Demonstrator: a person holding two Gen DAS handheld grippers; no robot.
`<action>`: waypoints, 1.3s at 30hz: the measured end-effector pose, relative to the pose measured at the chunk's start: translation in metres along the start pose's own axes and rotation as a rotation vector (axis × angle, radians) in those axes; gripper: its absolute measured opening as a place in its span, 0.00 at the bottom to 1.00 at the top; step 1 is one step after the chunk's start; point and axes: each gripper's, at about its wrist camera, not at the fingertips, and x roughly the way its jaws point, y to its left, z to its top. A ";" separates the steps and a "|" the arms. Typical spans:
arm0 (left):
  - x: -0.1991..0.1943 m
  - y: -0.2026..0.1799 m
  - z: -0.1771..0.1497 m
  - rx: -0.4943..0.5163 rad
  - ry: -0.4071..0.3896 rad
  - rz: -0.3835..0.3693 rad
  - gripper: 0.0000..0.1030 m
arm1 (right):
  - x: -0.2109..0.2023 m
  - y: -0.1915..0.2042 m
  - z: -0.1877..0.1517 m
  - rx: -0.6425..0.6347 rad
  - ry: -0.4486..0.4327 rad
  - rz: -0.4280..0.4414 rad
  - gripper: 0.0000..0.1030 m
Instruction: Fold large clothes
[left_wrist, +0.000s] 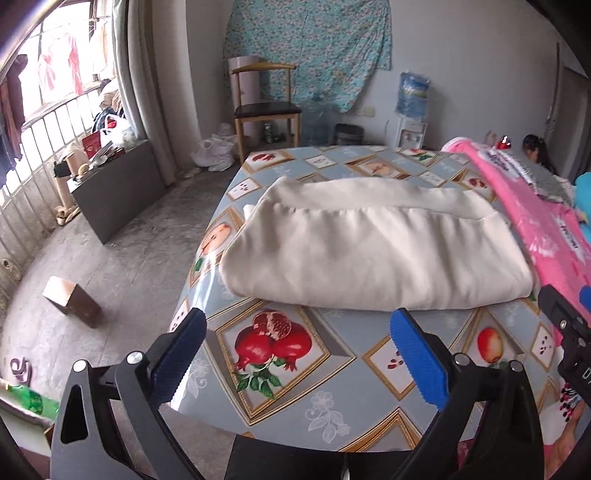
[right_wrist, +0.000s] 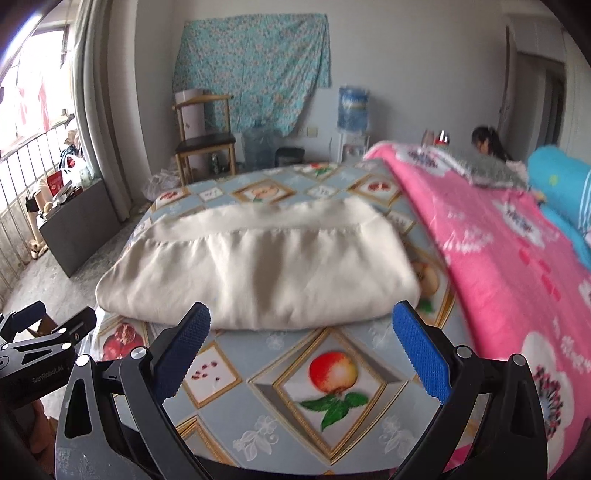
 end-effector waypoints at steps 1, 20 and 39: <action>0.001 0.001 -0.001 -0.011 0.002 -0.001 0.95 | 0.006 -0.001 -0.002 0.008 0.030 -0.002 0.93; 0.036 -0.004 -0.013 -0.067 0.155 -0.023 0.95 | 0.043 0.012 -0.019 -0.046 0.207 -0.014 0.93; 0.038 -0.011 -0.013 -0.048 0.164 -0.058 0.95 | 0.046 0.006 -0.021 -0.024 0.231 -0.037 0.93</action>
